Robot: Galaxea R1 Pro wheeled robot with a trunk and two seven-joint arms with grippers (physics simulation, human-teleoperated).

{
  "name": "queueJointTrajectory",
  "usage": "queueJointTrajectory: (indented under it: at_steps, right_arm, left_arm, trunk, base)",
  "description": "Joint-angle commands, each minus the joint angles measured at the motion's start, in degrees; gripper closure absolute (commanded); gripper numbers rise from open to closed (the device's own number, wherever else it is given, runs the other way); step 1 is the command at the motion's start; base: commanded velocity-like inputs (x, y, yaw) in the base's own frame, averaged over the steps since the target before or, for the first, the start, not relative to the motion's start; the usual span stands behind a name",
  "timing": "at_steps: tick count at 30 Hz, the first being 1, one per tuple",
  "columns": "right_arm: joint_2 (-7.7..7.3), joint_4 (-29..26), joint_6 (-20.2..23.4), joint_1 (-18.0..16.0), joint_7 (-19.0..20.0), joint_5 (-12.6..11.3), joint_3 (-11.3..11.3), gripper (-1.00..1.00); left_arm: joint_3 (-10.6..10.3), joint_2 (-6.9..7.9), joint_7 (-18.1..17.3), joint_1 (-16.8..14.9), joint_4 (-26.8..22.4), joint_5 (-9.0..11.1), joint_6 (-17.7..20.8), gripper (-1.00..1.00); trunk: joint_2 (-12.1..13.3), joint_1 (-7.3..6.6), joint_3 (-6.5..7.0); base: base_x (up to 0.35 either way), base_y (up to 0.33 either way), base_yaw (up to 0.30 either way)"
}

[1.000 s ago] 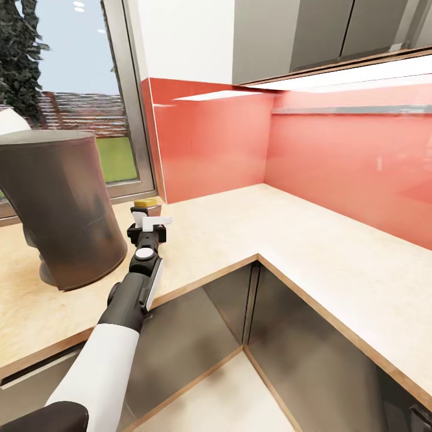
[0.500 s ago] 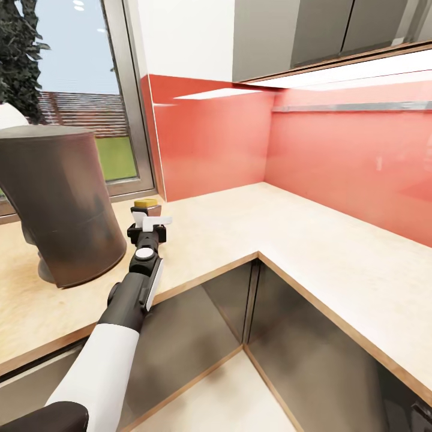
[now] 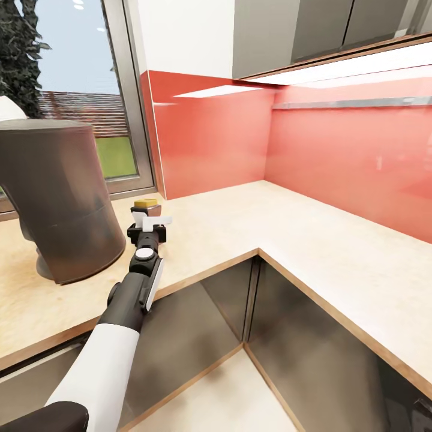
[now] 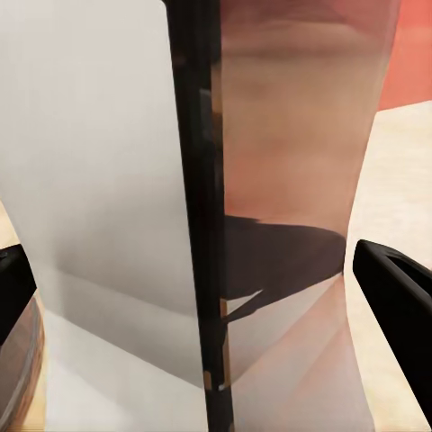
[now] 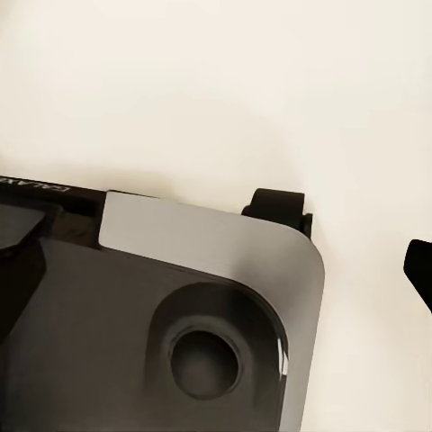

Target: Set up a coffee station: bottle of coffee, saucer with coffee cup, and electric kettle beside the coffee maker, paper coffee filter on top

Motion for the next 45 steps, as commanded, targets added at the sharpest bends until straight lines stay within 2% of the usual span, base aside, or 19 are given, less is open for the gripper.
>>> queueJointTrajectory:
  at_steps: [1,6,10,13,45]
  right_arm:
    - [-0.05,0.14,-0.28,-0.05,0.03,0.55,-0.48,-1.00]
    - [-0.05,0.12,-0.28,-0.05,0.03,0.55,-0.48,-1.00]
    - [-0.05,0.14,-0.28,-0.05,0.04,0.55,-0.49,-1.00]
    - [-0.05,0.15,-0.28,-0.05,0.03,0.55,-0.45,-1.00]
    - [-0.05,0.14,-0.28,-0.05,0.02,0.55,-0.48,-1.00]
  left_arm:
    - [-0.06,-0.01,0.08,-0.03,-0.07,-0.56,0.45,1.00]
    - [-0.06,-0.01,0.08,-0.03,-0.06,-0.56,0.45,1.00]
    - [-0.06,-0.01,0.08,-0.03,-0.09,-0.56,0.45,1.00]
    - [-0.06,-0.01,0.10,-0.03,-0.13,-0.56,0.45,1.00]
    - [-0.06,-0.01,0.08,-0.03,-0.05,-0.55,0.57,1.00]
  trunk:
    - [-0.03,0.00,-0.05]
    - [-2.03,1.09,-0.95]
    - [-2.03,1.09,-0.95]
    - [-3.24,1.75,-1.49]
    - [-3.24,1.75,-1.49]
  base:
    - [0.000,0.000,0.000]
    - [0.000,0.000,0.000]
    - [0.000,0.000,0.000]
    - [0.000,0.000,0.000]
    - [0.000,0.000,0.000]
